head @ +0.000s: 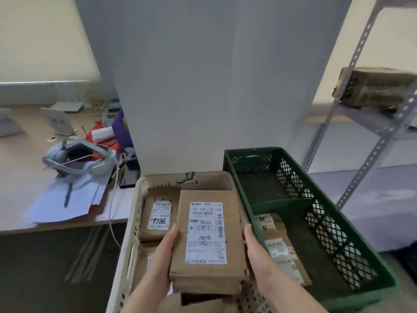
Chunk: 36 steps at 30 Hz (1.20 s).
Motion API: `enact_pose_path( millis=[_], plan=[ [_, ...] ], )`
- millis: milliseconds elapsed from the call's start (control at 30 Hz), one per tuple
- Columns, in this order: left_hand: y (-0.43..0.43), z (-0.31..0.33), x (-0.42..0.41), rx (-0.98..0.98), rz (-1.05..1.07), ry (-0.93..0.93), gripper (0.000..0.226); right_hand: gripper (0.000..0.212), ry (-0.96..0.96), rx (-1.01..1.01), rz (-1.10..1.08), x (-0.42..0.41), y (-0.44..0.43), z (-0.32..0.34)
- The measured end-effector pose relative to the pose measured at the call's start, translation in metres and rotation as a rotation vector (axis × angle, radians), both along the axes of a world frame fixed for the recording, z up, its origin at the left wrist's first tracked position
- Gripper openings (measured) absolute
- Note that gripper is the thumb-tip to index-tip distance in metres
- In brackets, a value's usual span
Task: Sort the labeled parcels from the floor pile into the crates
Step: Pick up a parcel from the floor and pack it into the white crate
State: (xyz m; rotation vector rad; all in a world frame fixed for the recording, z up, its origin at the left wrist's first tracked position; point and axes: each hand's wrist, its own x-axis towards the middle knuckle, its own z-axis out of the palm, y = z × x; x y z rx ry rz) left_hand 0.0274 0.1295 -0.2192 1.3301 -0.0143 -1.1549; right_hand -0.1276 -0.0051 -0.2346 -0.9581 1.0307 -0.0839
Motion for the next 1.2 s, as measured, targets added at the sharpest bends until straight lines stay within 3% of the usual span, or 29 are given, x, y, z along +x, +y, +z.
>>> enact_pose_path(
  millis=[167,333,733,867,1000,1200],
  plan=[
    [-0.094,-0.014,0.054,0.063,0.004,-0.189,0.036,0.044,-0.027,-0.072,0.046,0.059,-0.094,-0.004],
    [-0.158,-0.051,0.105,0.167,0.023,-0.255,0.037,0.044,-0.010,-0.021,0.081,0.113,-0.161,-0.049],
    [-0.189,-0.137,0.160,0.343,-0.057,-0.233,0.046,0.041,0.036,-0.015,0.115,0.176,-0.191,-0.131],
    [-0.193,-0.153,0.162,0.464,-0.141,-0.451,0.042,0.044,0.093,-0.038,0.132,0.180,-0.191,-0.154],
    [-0.201,-0.160,0.161,0.701,-0.210,-0.848,0.035,0.045,0.146,-0.036,0.139,0.184,-0.190,-0.168],
    [-0.210,-0.176,0.166,0.766,-0.239,-0.986,0.023,0.044,0.225,-0.026,0.139,0.190,-0.191,-0.192]
  ],
)
